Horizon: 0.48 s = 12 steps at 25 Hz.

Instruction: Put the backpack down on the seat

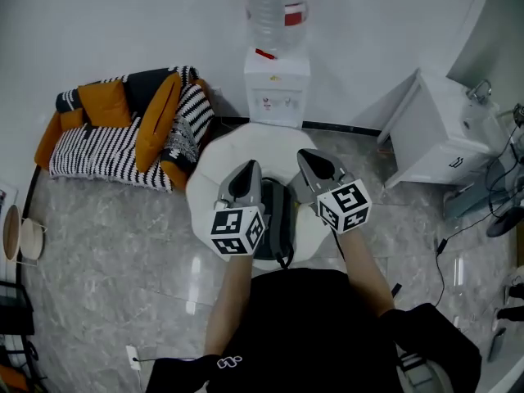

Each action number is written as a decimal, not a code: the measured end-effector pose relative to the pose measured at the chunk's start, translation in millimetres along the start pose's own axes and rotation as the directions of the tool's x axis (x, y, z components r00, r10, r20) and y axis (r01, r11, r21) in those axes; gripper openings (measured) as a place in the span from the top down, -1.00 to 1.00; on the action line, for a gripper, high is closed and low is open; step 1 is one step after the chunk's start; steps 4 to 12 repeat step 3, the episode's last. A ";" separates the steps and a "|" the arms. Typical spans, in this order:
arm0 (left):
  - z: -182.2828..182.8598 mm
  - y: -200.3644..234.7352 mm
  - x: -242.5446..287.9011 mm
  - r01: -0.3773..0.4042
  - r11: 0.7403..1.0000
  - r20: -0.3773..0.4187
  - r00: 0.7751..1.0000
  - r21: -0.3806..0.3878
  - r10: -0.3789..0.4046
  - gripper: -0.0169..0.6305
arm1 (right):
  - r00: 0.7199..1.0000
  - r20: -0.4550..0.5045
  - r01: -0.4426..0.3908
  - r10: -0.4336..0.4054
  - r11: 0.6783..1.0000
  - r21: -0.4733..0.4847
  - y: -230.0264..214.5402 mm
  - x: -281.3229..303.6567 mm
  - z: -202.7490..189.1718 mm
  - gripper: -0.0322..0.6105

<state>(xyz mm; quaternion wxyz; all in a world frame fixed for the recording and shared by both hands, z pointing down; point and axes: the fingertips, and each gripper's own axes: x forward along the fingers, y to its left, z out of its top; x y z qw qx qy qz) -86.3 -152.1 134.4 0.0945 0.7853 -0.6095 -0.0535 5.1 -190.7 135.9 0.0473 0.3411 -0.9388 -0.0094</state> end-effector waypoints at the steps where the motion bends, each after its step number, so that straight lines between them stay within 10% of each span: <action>1: -1.4 -0.9 1.0 0.001 1.000 -0.002 1.000 -0.001 -0.001 0.95 | 1.000 -0.001 0.001 -0.001 1.000 0.003 -1.5 -0.8 -1.1 0.89; 12: -2.9 -1.9 3.8 0.001 1.000 -0.004 1.000 -0.003 -0.001 0.95 | 1.000 -0.002 0.001 -0.001 1.000 0.007 -4.8 -1.6 -2.4 0.89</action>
